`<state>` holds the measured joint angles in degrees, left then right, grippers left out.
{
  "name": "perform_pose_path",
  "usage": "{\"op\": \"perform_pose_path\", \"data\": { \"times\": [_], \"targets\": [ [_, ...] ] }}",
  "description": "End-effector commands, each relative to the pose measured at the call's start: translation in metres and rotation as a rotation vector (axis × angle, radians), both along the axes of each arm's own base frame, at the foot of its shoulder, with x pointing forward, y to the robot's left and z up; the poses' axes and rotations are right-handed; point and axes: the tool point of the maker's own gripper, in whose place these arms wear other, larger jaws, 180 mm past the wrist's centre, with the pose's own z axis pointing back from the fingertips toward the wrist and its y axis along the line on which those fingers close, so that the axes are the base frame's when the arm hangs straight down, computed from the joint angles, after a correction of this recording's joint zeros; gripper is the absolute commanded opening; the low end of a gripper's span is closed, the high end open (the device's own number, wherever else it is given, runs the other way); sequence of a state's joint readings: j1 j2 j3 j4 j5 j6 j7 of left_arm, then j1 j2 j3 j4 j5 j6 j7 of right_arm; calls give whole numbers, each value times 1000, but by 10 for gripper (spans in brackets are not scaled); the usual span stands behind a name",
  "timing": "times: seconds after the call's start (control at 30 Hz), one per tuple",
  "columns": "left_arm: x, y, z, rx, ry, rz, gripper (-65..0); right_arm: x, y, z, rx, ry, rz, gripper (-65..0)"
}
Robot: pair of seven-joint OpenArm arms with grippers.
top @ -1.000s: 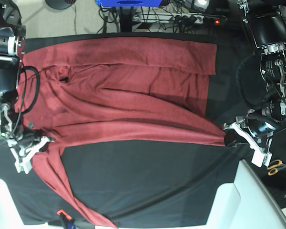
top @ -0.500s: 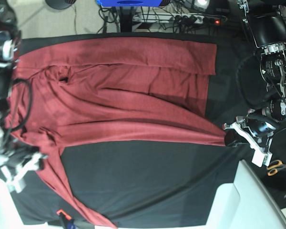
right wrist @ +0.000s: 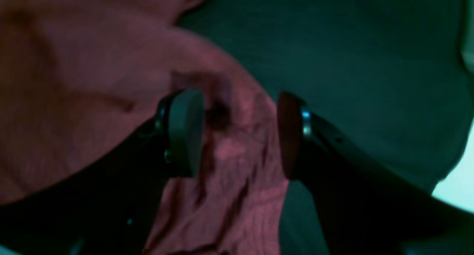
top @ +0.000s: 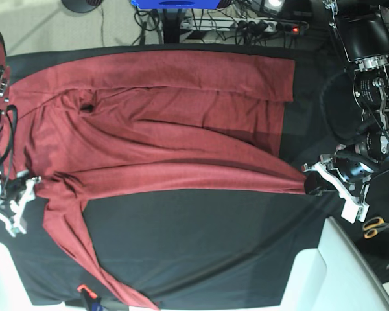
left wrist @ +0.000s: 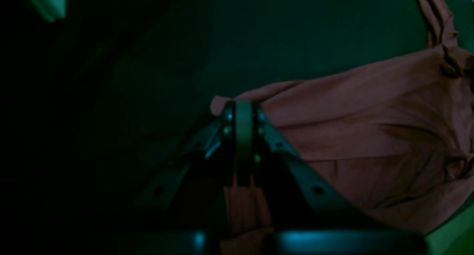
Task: Fold the T-shirt properly
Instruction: 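Grasp the sleeve near the right gripper and pull it outward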
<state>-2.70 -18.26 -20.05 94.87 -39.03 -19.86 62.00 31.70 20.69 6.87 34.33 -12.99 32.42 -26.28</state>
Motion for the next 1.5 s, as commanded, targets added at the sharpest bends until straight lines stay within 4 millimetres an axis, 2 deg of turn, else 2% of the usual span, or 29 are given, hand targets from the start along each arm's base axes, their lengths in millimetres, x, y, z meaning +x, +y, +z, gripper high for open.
{"op": "perform_pose_path", "data": {
  "times": [0.0,0.17,0.4,0.5,0.63,0.7,0.87,1.13,1.2,1.3,1.47],
  "targets": [
    [9,3,16,5,-58,-1,-650,19,-9,22,-15,-63,-8,-350],
    [9,3,16,4,-57,-1,-650,18,-8,20,-12,-60,-6,-350],
    [9,3,16,4,-57,-1,-650,4,6,-8,63,-31,-15,-351],
    [9,3,15,5,-56,0,-650,1,9,-14,87,-33,-21,-356],
    [9,3,15,5,-56,0,-650,3,11,-14,92,-41,-19,-452],
    [9,3,15,5,-56,0,-650,5,12,-13,94,-46,-18,-474],
    [9,3,15,5,-56,0,-650,10,12,-8,94,-56,-18,-413],
    [9,3,15,5,-56,0,-650,9,12,-9,96,-54,-19,-416],
    [9,3,15,5,-56,0,-650,9,12,-9,97,-56,-18,-468],
    [9,3,15,5,-56,0,-650,12,12,-7,95,-63,-17,-603],
    [9,2,15,2,-56,0,-650,21,12,2,95,-82,-15,-623]
  ]
}}
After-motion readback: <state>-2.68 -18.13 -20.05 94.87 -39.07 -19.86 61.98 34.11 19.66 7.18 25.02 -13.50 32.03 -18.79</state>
